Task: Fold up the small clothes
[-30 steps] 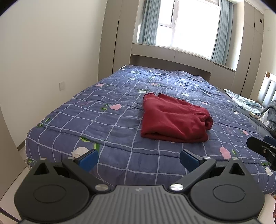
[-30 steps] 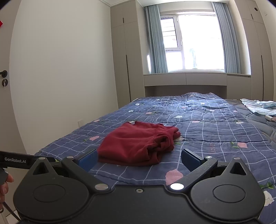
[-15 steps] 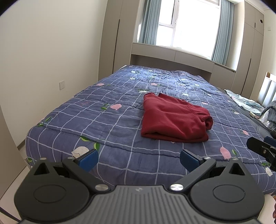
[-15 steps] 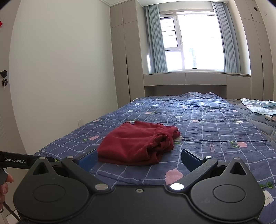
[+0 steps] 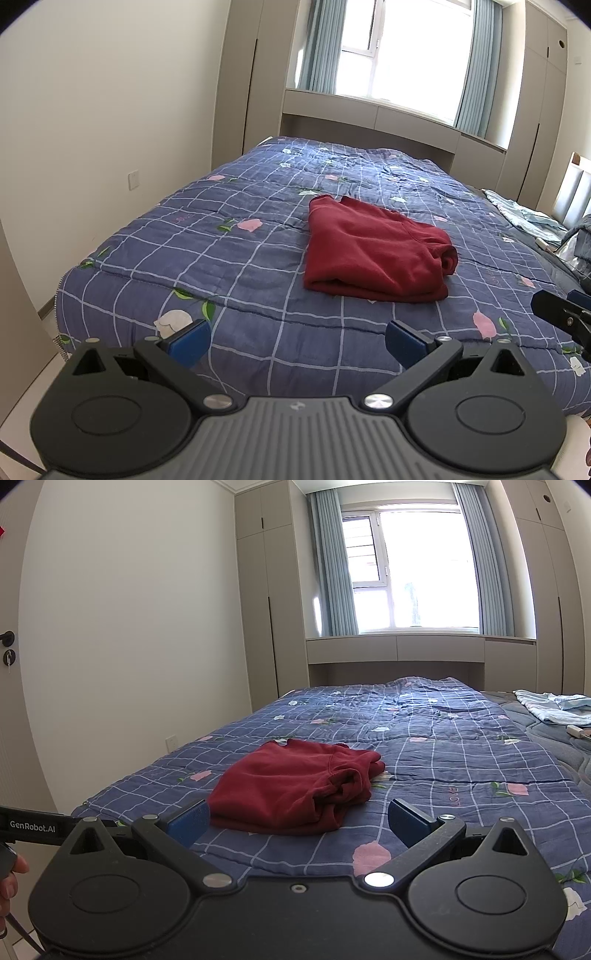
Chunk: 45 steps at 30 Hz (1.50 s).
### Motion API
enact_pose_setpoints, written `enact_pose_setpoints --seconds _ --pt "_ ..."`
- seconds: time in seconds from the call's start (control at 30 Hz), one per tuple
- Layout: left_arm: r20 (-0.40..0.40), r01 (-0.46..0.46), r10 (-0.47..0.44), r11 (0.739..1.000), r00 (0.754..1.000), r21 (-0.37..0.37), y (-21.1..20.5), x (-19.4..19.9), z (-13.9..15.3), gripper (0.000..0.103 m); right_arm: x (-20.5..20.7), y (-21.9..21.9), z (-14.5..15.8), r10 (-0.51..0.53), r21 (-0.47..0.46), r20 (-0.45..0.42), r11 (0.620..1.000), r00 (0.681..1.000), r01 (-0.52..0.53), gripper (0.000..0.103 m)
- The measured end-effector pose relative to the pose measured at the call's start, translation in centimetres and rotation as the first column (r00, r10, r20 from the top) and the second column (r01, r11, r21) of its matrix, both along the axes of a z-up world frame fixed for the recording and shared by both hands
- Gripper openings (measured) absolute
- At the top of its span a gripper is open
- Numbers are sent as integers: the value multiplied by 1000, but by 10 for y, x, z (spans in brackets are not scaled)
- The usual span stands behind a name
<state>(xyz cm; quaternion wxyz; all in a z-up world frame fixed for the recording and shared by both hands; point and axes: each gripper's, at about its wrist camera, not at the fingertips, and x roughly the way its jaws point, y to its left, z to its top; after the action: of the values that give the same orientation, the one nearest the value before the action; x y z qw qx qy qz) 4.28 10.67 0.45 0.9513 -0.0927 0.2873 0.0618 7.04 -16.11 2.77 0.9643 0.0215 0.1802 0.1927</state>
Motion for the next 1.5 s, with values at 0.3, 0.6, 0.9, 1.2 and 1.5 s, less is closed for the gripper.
enact_pose_setpoints --seconds 0.3,0.6,0.9,1.2,1.5 --pt "1 0 0 1000 1000 1 0 0 0 103 0 0 0 0 1 0 1000 1000 0 102" --pt "-1 -1 1 1000 1000 2 -1 0 0 103 1 0 -2 -7 4 -3 1000 1000 7 102" --pt "-17 -24 24 1000 1000 -2 0 -1 -3 103 1 0 -1 -12 6 -1 1000 1000 12 102" --pt "-24 -44 45 998 999 46 -2 2 -5 103 1 2 -4 -17 1 -15 1000 1000 17 102" --pt "-18 -36 37 998 999 53 -2 4 -5 103 2 4 -6 -9 -5 -17 1000 1000 9 102"
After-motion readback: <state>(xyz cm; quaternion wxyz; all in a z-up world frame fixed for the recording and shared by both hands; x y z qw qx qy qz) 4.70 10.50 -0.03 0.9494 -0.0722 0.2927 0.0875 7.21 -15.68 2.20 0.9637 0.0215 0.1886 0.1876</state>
